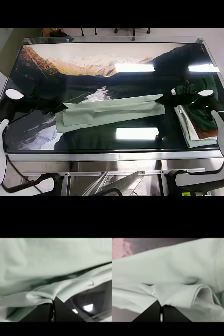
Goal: Fold the shirts.
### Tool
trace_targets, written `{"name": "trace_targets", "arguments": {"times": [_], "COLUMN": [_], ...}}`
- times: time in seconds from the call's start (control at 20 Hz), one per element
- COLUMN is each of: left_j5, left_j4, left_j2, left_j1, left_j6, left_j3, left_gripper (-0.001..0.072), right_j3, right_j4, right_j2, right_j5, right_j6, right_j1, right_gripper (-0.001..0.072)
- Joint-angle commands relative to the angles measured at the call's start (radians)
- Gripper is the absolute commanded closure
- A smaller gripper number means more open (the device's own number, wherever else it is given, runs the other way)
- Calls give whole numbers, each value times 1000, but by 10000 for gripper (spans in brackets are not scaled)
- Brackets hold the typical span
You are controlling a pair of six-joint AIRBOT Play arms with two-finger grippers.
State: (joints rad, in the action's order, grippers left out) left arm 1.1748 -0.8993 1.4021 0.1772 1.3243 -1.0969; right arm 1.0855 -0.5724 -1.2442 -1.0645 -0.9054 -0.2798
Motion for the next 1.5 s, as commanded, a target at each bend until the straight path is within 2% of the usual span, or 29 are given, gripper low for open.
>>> {"name": "trace_targets", "arguments": {"times": [0.0,0.15,0.2,0.25,0.3,0.35,0.4,0.5,0.65,0.9,1.1,1.25,1.45], "left_j5": [-54,-25,0,42,76,110,153,242,318,323,315,298,264], "left_j4": [3,10,10,9,9,9,10,10,10,5,2,1,2], "left_j2": [205,306,323,335,338,336,336,334,332,325,325,325,325], "left_j1": [-13,-25,-25,-28,-27,-26,-19,-12,-24,-121,-186,-225,-273], "left_j6": [-61,-102,-101,-101,-101,-82,-64,-13,31,39,39,39,39], "left_j3": [-111,-203,-238,-280,-318,-361,-408,-502,-594,-611,-611,-611,-611], "left_gripper": [694,691,689,650,302,9,10,10,10,11,11,11,11], "right_j3": [25,27,40,65,103,144,189,242,243,243,278,336,359], "right_j4": [27,26,26,24,-2,-51,-124,-216,-217,-190,-51,-55,-91], "right_j2": [-129,-144,-132,-118,-101,-89,-80,-79,-133,-231,-159,-79,-66], "right_j5": [89,87,64,14,-49,-91,-106,-93,-92,-129,-325,-336,-321], "right_j6": [32,46,46,45,40,19,-16,-72,-59,-26,-30,-79,-82], "right_j1": [28,28,27,20,9,-5,-24,-66,-87,-67,-98,-148,-213], "right_gripper": [686,677,558,323,208,208,201,27,26,27,29,29,28]}}
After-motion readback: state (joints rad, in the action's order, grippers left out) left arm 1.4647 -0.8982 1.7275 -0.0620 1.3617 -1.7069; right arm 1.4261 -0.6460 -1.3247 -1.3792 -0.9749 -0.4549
